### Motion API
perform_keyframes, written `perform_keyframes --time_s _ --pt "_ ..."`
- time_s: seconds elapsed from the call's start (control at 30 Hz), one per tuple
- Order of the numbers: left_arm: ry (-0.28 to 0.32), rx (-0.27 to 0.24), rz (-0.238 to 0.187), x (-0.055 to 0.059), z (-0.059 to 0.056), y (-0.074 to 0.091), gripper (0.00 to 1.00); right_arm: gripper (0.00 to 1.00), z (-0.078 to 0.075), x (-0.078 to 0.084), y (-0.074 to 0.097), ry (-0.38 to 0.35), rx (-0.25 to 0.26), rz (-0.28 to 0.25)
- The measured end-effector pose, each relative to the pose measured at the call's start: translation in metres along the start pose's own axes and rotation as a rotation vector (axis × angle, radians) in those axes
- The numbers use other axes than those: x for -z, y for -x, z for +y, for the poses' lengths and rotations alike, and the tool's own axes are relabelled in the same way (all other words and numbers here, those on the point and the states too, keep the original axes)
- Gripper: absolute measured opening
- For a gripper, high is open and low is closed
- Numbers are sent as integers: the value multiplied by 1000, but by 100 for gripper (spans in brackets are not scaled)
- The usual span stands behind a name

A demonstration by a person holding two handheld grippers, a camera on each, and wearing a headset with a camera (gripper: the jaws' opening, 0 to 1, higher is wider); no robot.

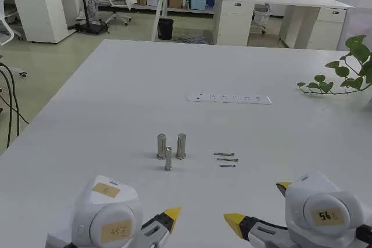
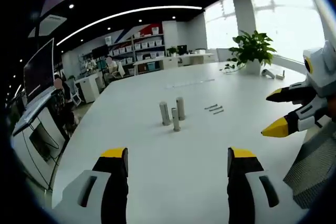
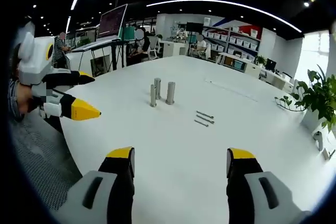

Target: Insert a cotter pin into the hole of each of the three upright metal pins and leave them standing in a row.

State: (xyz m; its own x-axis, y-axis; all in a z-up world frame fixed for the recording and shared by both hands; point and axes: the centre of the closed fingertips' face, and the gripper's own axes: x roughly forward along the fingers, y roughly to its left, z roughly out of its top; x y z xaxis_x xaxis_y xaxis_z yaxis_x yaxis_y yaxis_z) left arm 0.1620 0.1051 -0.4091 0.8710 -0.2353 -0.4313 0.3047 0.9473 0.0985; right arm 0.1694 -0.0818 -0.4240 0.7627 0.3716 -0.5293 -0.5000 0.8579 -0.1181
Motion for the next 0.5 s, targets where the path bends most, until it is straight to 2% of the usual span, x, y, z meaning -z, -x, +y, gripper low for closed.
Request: perform_keyframes --time_s 0.07,0.17,0.27,0.33,0.5 --pt "1 -2 1 0 0 0 75 70 1 -3 0 -5 -4 -17" --pt "0 -3 2 1 1 0 75 70 0 -1 0 7 3 -3" --pt "-1 -1 3 1 0 0 75 73 -3 -3 1 11 18 -17" --pt "-2 -1 2 0 0 0 75 73 -3 -2 0 -12 11 -14" --pt "-4 0 3 0 0 0 75 73 -2 -3 0 -11 11 -17"
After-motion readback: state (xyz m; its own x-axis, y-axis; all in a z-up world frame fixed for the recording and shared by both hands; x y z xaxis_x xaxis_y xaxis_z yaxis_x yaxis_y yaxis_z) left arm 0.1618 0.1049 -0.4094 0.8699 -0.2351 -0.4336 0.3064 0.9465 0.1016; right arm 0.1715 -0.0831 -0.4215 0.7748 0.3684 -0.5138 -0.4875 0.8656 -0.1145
